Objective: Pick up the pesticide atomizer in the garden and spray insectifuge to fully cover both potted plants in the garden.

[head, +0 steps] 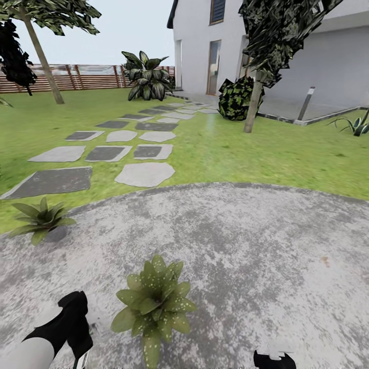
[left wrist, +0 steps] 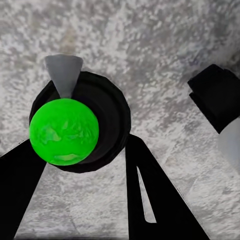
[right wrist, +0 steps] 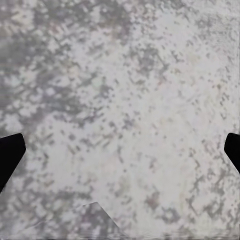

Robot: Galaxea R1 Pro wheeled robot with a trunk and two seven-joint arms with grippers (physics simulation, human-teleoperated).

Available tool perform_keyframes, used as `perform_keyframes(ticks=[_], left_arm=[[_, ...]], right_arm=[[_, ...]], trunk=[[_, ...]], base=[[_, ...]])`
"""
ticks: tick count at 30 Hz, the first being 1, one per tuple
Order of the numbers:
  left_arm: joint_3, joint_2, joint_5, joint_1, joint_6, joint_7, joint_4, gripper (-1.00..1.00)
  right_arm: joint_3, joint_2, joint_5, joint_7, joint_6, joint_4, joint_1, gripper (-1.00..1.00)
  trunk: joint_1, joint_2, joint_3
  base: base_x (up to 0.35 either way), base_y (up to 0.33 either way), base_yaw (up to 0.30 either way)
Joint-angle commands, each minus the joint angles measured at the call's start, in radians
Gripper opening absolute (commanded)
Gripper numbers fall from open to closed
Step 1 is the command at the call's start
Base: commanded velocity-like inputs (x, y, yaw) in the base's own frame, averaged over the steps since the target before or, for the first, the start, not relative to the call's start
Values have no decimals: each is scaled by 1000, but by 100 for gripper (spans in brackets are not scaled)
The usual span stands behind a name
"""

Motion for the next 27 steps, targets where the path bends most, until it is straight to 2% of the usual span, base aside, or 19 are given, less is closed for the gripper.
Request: perform_keyframes(ticks=[1, 6, 9, 12, 16, 19, 21, 23, 25, 27], left_arm=[[9, 2, -4, 0, 7, 1, -1, -100], [55, 1, -1, 1, 7, 95, -2, -100], [59, -4, 4, 1, 7, 107, -2, -100], [60, -7, 31, 1, 6, 113, -2, -100], [59, -10, 60, 1, 6, 117, -1, -100], [60, -16, 108, 1, 6, 145, -1, -100], [60, -27, 174, 1, 2, 191, -1, -100], [58, -35, 250, 1, -30, 266, 4, -100], [57, -36, 273, 1, -72, 316, 35, -100], [58, -30, 279, 1, -122, 344, 92, -100]], right_arm=[[9, 0, -10, -3, -3, 0, 0, 100], [9, 0, -10, 0, -3, -1, 0, 100], [9, 0, -10, -1, -3, -1, 0, 100], [9, 0, -10, -1, -3, -1, 0, 100], [9, 0, -10, -1, -3, -1, 0, 100], [10, 1, -10, -1, -3, -1, 0, 100], [10, 1, -10, -1, -3, 0, 0, 100], [10, 1, -9, -1, -3, 0, 0, 100], [10, 1, -8, -1, -3, -1, 0, 100], [10, 1, -8, -1, -3, -1, 0, 100]], trunk=[[0, 0, -1], [0, 0, -1], [0, 0, -1], [0, 0, -1], [0, 0, -1], [0, 0, -1], [0, 0, -1], [0, 0, -1], [0, 0, -1], [0, 0, -1]], base=[[-121, 274, 0], [-124, 298, -142], [-91, 317, -245], [-69, 289, -78], [-15, 70, -12], [-2, 8, -1], [0, 2, 0], [0, 0, 0], [0, 0, 0], [0, 0, 0]])
